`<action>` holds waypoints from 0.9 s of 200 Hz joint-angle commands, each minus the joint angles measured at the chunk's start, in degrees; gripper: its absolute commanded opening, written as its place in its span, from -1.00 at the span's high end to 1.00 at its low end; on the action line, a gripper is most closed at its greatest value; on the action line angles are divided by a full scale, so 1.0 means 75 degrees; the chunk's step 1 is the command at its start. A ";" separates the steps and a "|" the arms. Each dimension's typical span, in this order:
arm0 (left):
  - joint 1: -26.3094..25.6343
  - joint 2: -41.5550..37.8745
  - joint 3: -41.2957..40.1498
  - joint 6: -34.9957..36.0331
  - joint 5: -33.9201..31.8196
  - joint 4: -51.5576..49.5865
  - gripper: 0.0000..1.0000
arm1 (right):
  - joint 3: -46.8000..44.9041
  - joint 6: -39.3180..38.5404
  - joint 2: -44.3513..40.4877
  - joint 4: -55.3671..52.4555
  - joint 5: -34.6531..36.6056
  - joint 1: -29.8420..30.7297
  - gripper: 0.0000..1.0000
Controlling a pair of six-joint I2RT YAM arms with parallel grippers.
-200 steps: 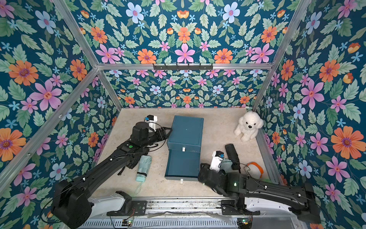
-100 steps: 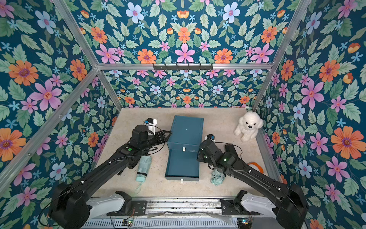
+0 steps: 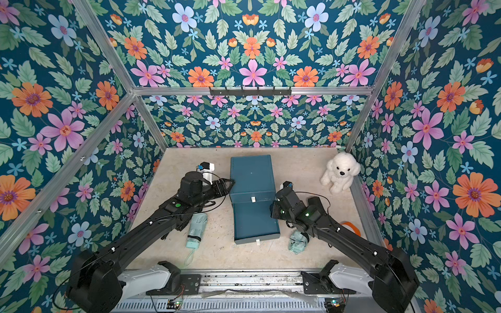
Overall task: Place the umbrella in the drawer by color
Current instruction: Open the drawer in the storage box, then pick up the umbrella from the center of the board.
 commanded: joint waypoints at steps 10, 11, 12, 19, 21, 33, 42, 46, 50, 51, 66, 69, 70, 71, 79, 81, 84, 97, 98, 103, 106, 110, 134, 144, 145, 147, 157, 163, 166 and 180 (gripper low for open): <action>0.0004 0.0158 0.0116 0.0085 0.0006 -0.0116 -0.32 | -0.0336 0.0541 -0.0407 0.0362 -0.0254 0.0221 0.18; 0.0004 0.0161 0.0116 0.0084 0.0000 -0.0114 -0.32 | -0.0338 0.0550 -0.0407 0.0359 -0.0250 0.0236 0.18; 0.0004 0.0163 0.0117 0.0084 0.0003 -0.0113 -0.32 | -0.0333 0.0560 -0.0407 0.0357 -0.0248 0.0244 0.18; 0.0010 0.0176 0.0117 0.0086 -0.0001 -0.0101 -0.32 | -0.0328 0.0629 -0.0411 0.0369 -0.0228 0.0394 0.19; 0.0005 0.0176 0.0117 0.0085 -0.0004 -0.0100 -0.32 | -0.0322 0.0644 -0.0411 0.0368 -0.0218 0.0431 0.19; 0.0005 0.0177 0.0129 0.0096 -0.0052 -0.0100 -0.32 | -0.0250 0.0741 -0.0375 0.0293 -0.0107 0.0619 0.22; 0.0013 0.0167 0.0142 0.0116 -0.0087 -0.0129 -0.32 | -0.0199 0.0789 -0.0372 0.0206 0.0001 0.0720 0.24; 0.0006 0.0164 0.0148 0.0119 -0.0109 -0.0141 -0.32 | -0.0173 0.0802 -0.0384 0.0156 0.0039 0.0742 0.24; 0.0005 0.0154 0.0152 0.0114 -0.0111 -0.0147 -0.32 | -0.0175 0.0818 -0.0400 0.0116 0.0056 0.0755 0.26; 0.0005 0.0153 0.0152 0.0111 -0.0116 -0.0147 -0.32 | -0.0169 0.0823 -0.0403 0.0113 0.0057 0.0756 0.26; 0.0004 0.0129 0.0152 0.0088 -0.0141 -0.0159 -0.32 | -0.0190 0.0867 -0.0548 -0.0042 0.0222 0.0779 0.28; 0.0004 0.0120 0.0155 0.0076 -0.0144 -0.0159 -0.32 | -0.0184 0.0867 -0.0583 -0.0101 0.0282 0.0776 0.27; 0.0004 0.0119 0.0160 0.0074 -0.0139 -0.0159 -0.32 | -0.0186 0.0865 -0.0595 -0.0125 0.0305 0.0778 0.27; 0.0004 0.0118 0.0162 0.0073 -0.0131 -0.0159 -0.32 | -0.0180 0.0864 -0.0606 -0.0154 0.0335 0.0779 0.27; 0.0004 0.0117 0.0184 0.0054 -0.0112 -0.0170 -0.32 | -0.0090 0.0864 -0.0689 -0.0454 0.0617 0.0779 0.26; 0.0010 0.0117 0.0196 0.0050 -0.0111 -0.0170 -0.32 | -0.0066 0.0855 -0.0712 -0.0585 0.0720 0.0774 0.26; 0.0006 0.0107 0.0208 0.0058 -0.0102 -0.0179 -0.32 | -0.0005 0.0856 -0.0747 -0.0774 0.0911 0.0773 0.24; 0.0006 0.0094 0.0289 0.0049 -0.0093 -0.0239 -0.32 | 0.0332 0.0807 -0.0837 -0.1670 0.1828 0.0683 0.11; 0.0011 0.0088 0.0297 0.0049 -0.0090 -0.0246 -0.33 | 0.0360 0.0806 -0.0845 -0.1706 0.1887 0.0667 0.10; 0.0004 0.0074 0.0332 0.0055 -0.0077 -0.0263 -0.33 | 0.0481 0.0804 -0.0869 -0.2084 0.2195 0.0533 0.04; 0.0011 0.0065 0.0348 0.0063 -0.0076 -0.0277 -0.33 | 0.0545 0.0790 -0.0884 -0.2261 0.2364 0.0422 -0.03; 0.0004 0.0049 0.0371 0.0076 -0.0078 -0.0287 -0.34 | 0.0616 0.0737 -0.0904 -0.2463 0.2559 0.0282 -0.09; 0.0004 -0.0034 0.0480 0.0104 -0.0076 -0.0333 -0.36 | 0.0376 0.0408 -0.1021 -0.2547 0.2850 -0.1080 -0.26; 0.0004 -0.0067 0.0501 0.0100 -0.0067 -0.0356 -0.37 | 0.0157 0.0517 -0.0917 -0.2440 0.2937 -0.1536 -0.29; 0.0004 -0.0069 0.0502 0.0104 -0.0065 -0.0357 -0.37 | 0.0126 0.0526 -0.0908 -0.2425 0.2951 -0.1556 -0.30; 0.0004 -0.0070 0.0498 0.0113 -0.0064 -0.0358 -0.37 | 0.0067 0.0548 -0.0878 -0.2384 0.2977 -0.1662 -0.30; 0.0007 -0.0102 0.0504 0.0118 -0.0043 -0.0378 -0.37 | -0.0205 0.0583 -0.0716 -0.2069 0.2868 -0.2108 -0.31; 0.0004 -0.0116 0.0503 0.0134 -0.0040 -0.0401 -0.37 | -0.0306 0.0548 -0.0603 -0.1890 0.2763 -0.2350 -0.31; 0.0005 -0.0126 0.0504 0.0146 -0.0042 -0.0421 -0.37 | -0.0335 0.0544 -0.0541 -0.1813 0.2766 -0.2455 -0.31; 0.0008 -0.0180 0.0504 0.0183 -0.0051 -0.0512 -0.37 | -0.0377 0.0521 -0.0274 -0.1579 0.2733 -0.2857 -0.32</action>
